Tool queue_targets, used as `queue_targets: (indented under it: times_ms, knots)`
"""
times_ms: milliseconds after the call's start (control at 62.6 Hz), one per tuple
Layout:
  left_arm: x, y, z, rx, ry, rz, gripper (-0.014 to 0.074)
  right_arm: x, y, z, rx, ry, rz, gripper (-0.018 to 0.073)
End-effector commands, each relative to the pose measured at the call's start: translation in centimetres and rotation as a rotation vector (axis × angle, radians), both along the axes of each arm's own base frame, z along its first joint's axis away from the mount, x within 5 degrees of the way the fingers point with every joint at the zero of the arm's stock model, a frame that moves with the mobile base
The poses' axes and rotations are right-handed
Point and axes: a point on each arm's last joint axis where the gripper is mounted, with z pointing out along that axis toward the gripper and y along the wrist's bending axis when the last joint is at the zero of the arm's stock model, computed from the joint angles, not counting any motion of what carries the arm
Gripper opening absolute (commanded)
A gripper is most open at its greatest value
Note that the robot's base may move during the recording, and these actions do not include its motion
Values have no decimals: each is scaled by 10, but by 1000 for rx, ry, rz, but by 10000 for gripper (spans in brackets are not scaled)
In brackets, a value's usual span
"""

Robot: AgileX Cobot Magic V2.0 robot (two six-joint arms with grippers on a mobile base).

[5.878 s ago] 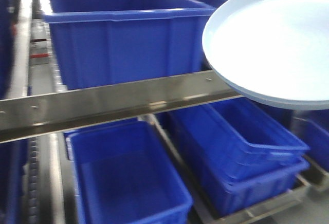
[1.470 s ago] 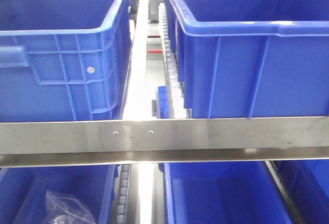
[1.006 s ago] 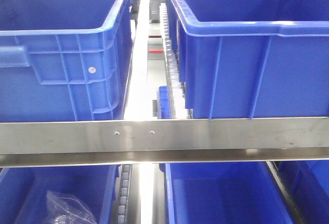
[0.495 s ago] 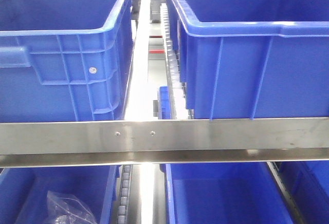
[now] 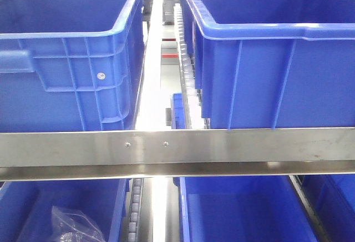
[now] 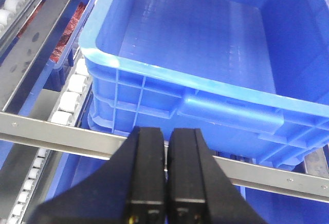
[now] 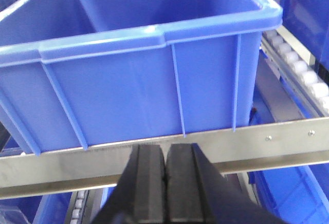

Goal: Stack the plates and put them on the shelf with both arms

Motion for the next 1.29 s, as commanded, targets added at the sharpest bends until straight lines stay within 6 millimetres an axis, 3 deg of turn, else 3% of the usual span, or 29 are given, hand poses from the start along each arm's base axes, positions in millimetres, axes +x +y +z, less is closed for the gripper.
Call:
queue_targets:
  times_ms: [0,1054,1278]
  knots:
    - [2,-1,16,-9,-102,-4,101,-2,-1,16,-4,-142,-15,51]
    - [2,-1,16,-9,-102,-4,101,-2,-1,16,-4,-141,-15,51]
    - [-9,3,22,122,-213,-7,101,-2,-1,16,-4,-141,-15,51]
